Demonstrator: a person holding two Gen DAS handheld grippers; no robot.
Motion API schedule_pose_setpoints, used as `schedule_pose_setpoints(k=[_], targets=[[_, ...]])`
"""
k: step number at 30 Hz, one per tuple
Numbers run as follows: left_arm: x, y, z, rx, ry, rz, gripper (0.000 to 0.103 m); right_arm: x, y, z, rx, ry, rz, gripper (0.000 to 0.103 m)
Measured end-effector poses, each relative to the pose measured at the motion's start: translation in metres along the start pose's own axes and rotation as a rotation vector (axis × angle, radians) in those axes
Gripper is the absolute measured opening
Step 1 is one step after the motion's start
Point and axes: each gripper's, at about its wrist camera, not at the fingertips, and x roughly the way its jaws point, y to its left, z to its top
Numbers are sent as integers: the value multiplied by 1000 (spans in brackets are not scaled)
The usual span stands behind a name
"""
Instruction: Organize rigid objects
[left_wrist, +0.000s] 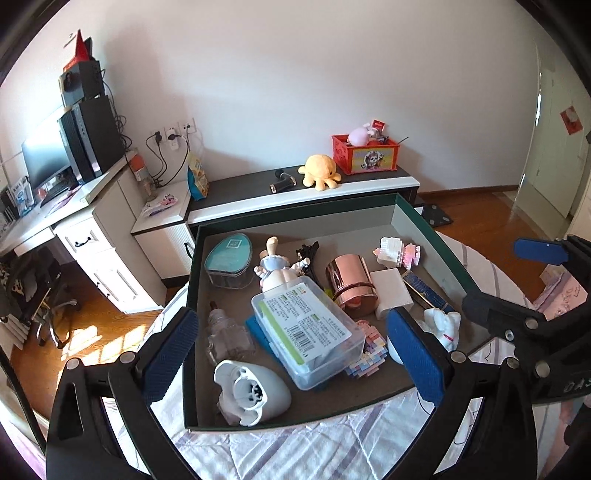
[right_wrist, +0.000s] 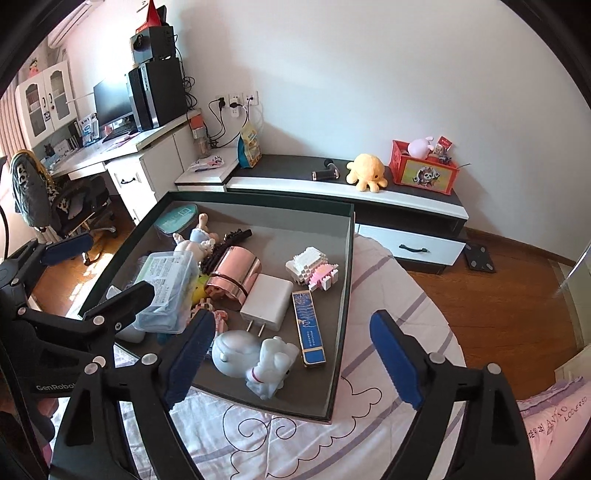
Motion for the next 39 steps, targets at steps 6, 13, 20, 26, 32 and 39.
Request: schedule_pose_setpoints(k=[6, 13, 20, 26, 32, 39], targets=[[-36, 7, -19, -44, -55, 19, 103, -24, 18, -6, -18, -49, 16, 103], [-92, -1, -39, -48, -153, 58, 103, -70, 33, -27, -30, -128, -14, 103], [-160, -12, -67, -61, -260, 82, 103, -133, 46, -63, -17, -248, -25, 103], [-223, -22, -97, -92, -368, 104, 103, -183, 57, -96, -13, -332, -26, 103], [-280, -33, -126, -94, -458, 120, 103, -234, 64, -134, 21, -431, -34, 103], [-335, -39, -147, -113, -545, 113, 103, -287, 80, -162, 24, -525, -26, 103]])
